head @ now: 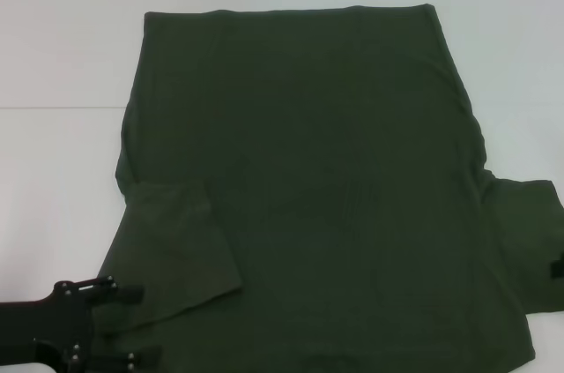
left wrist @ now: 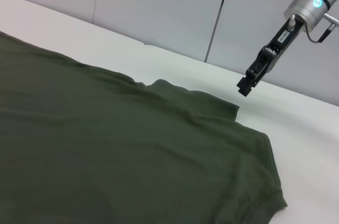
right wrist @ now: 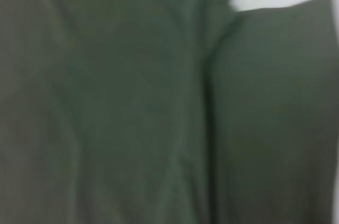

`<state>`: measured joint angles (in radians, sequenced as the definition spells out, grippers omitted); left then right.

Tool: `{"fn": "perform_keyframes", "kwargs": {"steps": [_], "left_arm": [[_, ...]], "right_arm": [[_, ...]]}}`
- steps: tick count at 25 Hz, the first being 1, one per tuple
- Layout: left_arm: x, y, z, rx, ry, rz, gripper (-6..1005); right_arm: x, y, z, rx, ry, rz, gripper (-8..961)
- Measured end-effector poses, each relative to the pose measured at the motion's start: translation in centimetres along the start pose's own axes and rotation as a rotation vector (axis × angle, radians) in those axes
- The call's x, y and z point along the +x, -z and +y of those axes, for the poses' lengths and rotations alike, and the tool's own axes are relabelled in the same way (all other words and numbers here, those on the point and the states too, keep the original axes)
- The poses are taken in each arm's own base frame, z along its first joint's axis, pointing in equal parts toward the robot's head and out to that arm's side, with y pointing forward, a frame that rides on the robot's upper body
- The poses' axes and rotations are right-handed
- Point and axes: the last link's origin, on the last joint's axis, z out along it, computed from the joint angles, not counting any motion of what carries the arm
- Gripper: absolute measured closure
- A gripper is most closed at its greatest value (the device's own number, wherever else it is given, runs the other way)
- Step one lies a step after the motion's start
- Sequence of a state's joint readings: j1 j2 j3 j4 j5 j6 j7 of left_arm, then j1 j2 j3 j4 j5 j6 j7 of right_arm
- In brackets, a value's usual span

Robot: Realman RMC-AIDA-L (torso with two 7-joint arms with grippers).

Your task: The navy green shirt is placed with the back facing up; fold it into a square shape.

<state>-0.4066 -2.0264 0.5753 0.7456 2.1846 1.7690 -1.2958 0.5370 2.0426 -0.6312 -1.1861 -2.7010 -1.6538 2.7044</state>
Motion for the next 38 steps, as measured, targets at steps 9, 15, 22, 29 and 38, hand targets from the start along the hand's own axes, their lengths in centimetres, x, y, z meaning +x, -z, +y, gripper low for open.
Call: {"fn": "perform_keyframes", "kwargs": {"steps": [9, 15, 22, 29, 38], "left_arm": [[0.4, -0.1, -0.2, -0.005, -0.012, 0.001, 63], [0.4, -0.1, -0.2, -0.005, -0.013, 0.001, 63], [0.4, -0.1, -0.2, -0.004, -0.014, 0.002, 62], [0.5, -0.2, -0.2, -0.004, -0.014, 0.006, 62], [0.7, -0.3, -0.3, -0.003, -0.017, 0.013, 63]], "right_arm": [[-0.4, 0.6, -2.2, 0.064, -0.054, -0.066, 90], [-1.0, -0.6, -2.3, 0.103, -0.052, -0.060, 91], [-1.6, -1.8, -1.9, 0.111, -0.036, -0.058, 91], [-1.5, -2.7, -2.5, 0.114, -0.038, -0.059, 92], [-1.3, -2.9, -2.8, 0.078, -0.049, -0.075, 136]]}}
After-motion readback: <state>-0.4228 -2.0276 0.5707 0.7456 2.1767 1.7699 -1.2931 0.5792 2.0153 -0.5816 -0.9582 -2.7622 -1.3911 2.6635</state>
